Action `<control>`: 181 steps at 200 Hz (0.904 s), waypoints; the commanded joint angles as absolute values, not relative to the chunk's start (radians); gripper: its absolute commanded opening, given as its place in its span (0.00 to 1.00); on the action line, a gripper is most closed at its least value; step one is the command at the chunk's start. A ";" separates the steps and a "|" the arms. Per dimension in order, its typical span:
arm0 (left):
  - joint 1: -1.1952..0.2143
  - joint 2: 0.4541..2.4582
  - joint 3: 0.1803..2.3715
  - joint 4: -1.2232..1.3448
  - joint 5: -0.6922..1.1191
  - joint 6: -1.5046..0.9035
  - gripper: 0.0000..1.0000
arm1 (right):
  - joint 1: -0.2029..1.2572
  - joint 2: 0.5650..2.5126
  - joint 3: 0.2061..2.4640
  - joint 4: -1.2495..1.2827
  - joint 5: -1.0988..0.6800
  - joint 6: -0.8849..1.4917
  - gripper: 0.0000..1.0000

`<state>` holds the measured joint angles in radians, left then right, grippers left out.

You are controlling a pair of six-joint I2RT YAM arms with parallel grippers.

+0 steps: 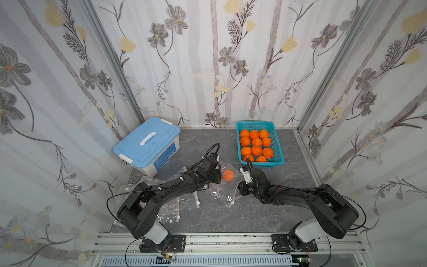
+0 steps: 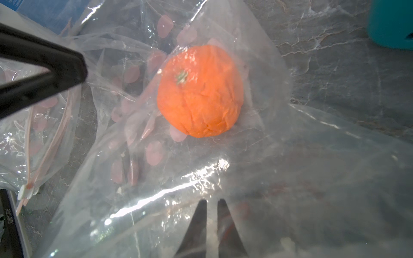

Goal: Open the zip-top bag and take out the orange
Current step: Pick up the orange from the zipper food storage bag.

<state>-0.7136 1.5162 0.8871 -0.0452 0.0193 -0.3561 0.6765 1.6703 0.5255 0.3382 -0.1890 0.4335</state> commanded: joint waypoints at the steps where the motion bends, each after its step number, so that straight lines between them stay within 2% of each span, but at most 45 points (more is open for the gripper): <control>1: -0.713 1.505 0.931 -0.093 0.029 -0.379 0.16 | 0.678 1.673 0.531 0.407 -0.192 0.439 0.14; 55: -0.700 1.671 1.051 -0.047 0.099 -0.390 0.14 | 0.678 1.654 0.519 0.413 -0.179 0.447 0.16; 118: -0.677 1.818 1.073 0.044 0.154 -0.429 0.11 | 0.678 1.630 0.509 0.408 -0.146 0.447 0.20; 181: -0.674 1.874 1.078 0.066 0.176 -0.432 0.10 | 0.678 1.667 0.517 0.460 -0.132 0.478 0.48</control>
